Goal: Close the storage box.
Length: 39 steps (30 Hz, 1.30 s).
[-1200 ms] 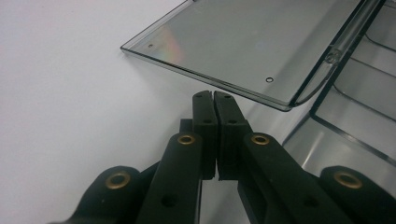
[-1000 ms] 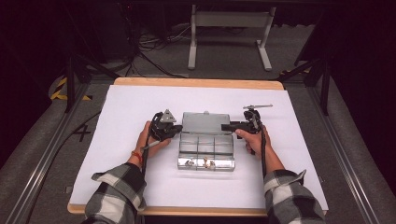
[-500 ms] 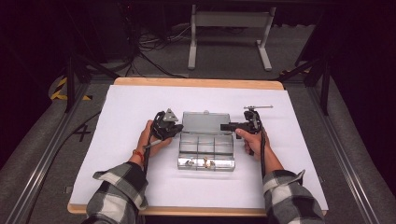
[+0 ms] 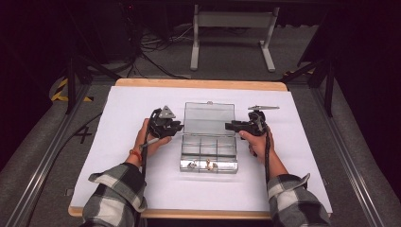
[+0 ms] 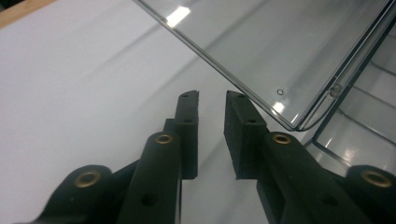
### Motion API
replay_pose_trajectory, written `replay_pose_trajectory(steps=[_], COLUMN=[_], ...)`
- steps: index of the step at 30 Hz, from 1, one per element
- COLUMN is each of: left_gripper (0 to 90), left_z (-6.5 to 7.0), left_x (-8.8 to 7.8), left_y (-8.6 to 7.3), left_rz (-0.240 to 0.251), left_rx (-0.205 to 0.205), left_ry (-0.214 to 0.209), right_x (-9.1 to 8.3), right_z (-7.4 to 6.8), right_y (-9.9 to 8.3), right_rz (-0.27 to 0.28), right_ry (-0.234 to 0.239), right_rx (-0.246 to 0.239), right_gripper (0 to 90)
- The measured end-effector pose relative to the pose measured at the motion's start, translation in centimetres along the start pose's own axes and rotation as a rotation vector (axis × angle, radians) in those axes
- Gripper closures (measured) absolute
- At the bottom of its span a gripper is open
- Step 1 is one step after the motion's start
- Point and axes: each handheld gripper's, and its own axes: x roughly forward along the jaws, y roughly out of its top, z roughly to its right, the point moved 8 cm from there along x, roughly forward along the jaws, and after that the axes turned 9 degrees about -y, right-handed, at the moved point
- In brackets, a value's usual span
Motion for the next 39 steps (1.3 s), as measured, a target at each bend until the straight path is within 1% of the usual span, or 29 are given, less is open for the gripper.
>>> replay_pose_trajectory(steps=[1,2,3,4,5,6,7,8,9,10,11,12,15,17,19,21,23,24,25,28,29,31,32,34,36,37,38,39], left_gripper=[71.1,68.3,66.0,63.1,61.2,58.2,56.6,56.2,56.2,55.9,55.6,54.8,52.0,52.0,52.2,53.4,53.9,55.1,57.8,65.6,67.8,67.7,67.7,69.2,69.9,69.9,70.1,70.1], left_z=[-0.1,-0.1,-0.1,0.0,0.0,0.1,0.1,0.2,0.4,0.6,0.9,1.0,1.2,1.3,1.3,1.3,1.4,1.5,1.6,2.0,2.1,2.1,2.2,2.1,2.2,2.2,2.3,2.3], left_x=[-0.3,-0.3,-0.5,-1.1,-1.1,-1.6,-1.6,-1.8,-1.8,-2.0,-2.1,-2.0,-1.5,-1.3,-1.2,-1.1,-1.0,-1.0,-1.1,-1.1,-1.1,-1.1,-1.2,-1.3,-1.4,-1.5,-1.5,-1.6], left_y=[0.1,0.1,0.2,0.5,0.5,1.0,1.0,1.3,1.4,1.7,2.0,2.2,2.4,2.6,2.7,2.8,2.9,3.0,3.1,3.5,3.5,3.6,3.6,3.6,3.7,3.7,3.8,3.9], left_rz=[0.012,0.012,0.017,0.043,0.043,0.083,0.083,0.093,0.104,0.118,0.133,0.134,0.105,0.111,0.110,0.113,0.120,0.128,0.139,0.150,0.142,0.140,0.142,0.144,0.138,0.137,0.138,0.136], left_rx=[-0.003,-0.003,-0.008,-0.015,-0.015,-0.009,-0.009,-0.001,-0.001,0.013,0.018,0.023,0.029,0.019,0.020,0.019,0.021,0.021,0.020,0.040,0.046,0.048,0.044,0.054,0.077,0.084,0.089,0.084], left_ry=[-0.001,-0.001,-0.003,-0.007,-0.007,-0.019,-0.019,-0.025,-0.030,-0.042,-0.051,-0.052,-0.036,-0.028,-0.030,-0.022,-0.033,-0.035,-0.048,-0.064,-0.056,-0.053,-0.058,-0.058,-0.046,-0.041,-0.037,-0.044], right_x=[-0.1,-0.1,-0.4,-0.6,-0.7,-0.9,-0.9,-1.2,-1.2,-1.4,-1.6,-1.7,-2.1,-2.4,-2.7,-2.8,-3.1,-3.1,-3.1,-3.3,-3.3,-3.4,-3.4,-3.4,-3.4,-3.5,-3.5,-3.6], right_z=[-0.1,-0.1,-0.2,-0.3,-0.3,-0.4,-0.4,-0.5,-0.5,-0.6,-0.7,-0.7,-0.9,-1.0,-1.1,-1.2,-1.3,-1.3,-1.4,-1.5,-1.5,-1.6,-1.6,-1.7,-1.8,-1.9,-1.9,-2.0], right_y=[0.0,0.0,0.2,0.2,0.3,0.4,0.4,0.5,0.5,0.5,0.6,0.6,0.6,0.6,0.6,0.6,0.5,0.5,0.5,0.5,0.5,0.5,0.5,0.5,0.6,0.6,0.6,0.6], right_rz=[0.005,0.005,0.014,0.017,0.023,0.031,0.031,0.040,0.040,0.047,0.056,0.064,0.078,0.090,0.101,0.104,0.112,0.112,0.112,0.113,0.112,0.112,0.109,0.104,0.100,0.099,0.099,0.098], right_ry=[-0.006,-0.006,-0.019,-0.023,-0.025,-0.027,-0.027,-0.034,-0.034,-0.037,-0.043,-0.044,-0.053,-0.055,-0.050,-0.047,-0.056,-0.058,-0.062,-0.073,-0.075,-0.076,-0.084,-0.093,-0.100,-0.098,-0.107,-0.115], right_rx=[-0.012,-0.012,-0.036,-0.052,-0.062,-0.076,-0.076,-0.102,-0.102,-0.122,-0.139,-0.146,-0.178,-0.198,-0.212,-0.214,-0.239,-0.242,-0.246,-0.266,-0.268,-0.270,-0.279,-0.293,-0.306,-0.314,-0.319,-0.328], right_gripper=[56.0,56.0,57.7,58.7,59.9,61.3,61.3,63.2,63.2,63.9,65.0,65.8,68.2,70.6,73.1,73.9,74.6,74.8,74.9,75.4,75.4,75.3,74.5,74.1,73.0,72.9,73.0,72.5])
